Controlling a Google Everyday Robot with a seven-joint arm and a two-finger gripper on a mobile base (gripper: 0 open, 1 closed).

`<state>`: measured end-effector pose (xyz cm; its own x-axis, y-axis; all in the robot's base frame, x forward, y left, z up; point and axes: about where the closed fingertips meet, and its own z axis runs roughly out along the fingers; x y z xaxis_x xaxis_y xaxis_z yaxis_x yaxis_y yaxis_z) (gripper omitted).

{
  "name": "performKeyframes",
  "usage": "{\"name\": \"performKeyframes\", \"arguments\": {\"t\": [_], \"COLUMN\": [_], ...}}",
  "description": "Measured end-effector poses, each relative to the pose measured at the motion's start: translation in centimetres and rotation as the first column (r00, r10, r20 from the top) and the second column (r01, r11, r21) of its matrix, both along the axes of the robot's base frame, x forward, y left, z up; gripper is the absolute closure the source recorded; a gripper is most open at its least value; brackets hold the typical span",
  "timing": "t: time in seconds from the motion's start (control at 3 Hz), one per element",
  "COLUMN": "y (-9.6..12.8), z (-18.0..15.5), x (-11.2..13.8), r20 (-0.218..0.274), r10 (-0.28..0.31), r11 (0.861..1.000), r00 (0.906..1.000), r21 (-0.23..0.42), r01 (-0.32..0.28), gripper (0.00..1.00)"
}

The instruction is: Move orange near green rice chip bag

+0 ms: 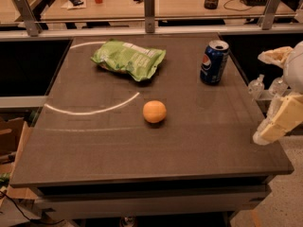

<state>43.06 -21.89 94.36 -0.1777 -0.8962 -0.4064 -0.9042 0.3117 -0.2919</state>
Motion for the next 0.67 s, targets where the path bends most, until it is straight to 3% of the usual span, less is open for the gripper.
{"name": "performKeyframes", "arguments": {"t": [0.33,0.67], "y": [1.5,4.2], "z": [-2.7,-3.4], "x": [0.4,1.1], "r20": [0.092,0.174], "r10": [0.054,0.131], "r11": [0.988,0.945], "r00": [0.9942,0.9759], "r21": [0.137,0.274], "r01": [-0.067,-0.176], "gripper": [0.0,0.0]}}
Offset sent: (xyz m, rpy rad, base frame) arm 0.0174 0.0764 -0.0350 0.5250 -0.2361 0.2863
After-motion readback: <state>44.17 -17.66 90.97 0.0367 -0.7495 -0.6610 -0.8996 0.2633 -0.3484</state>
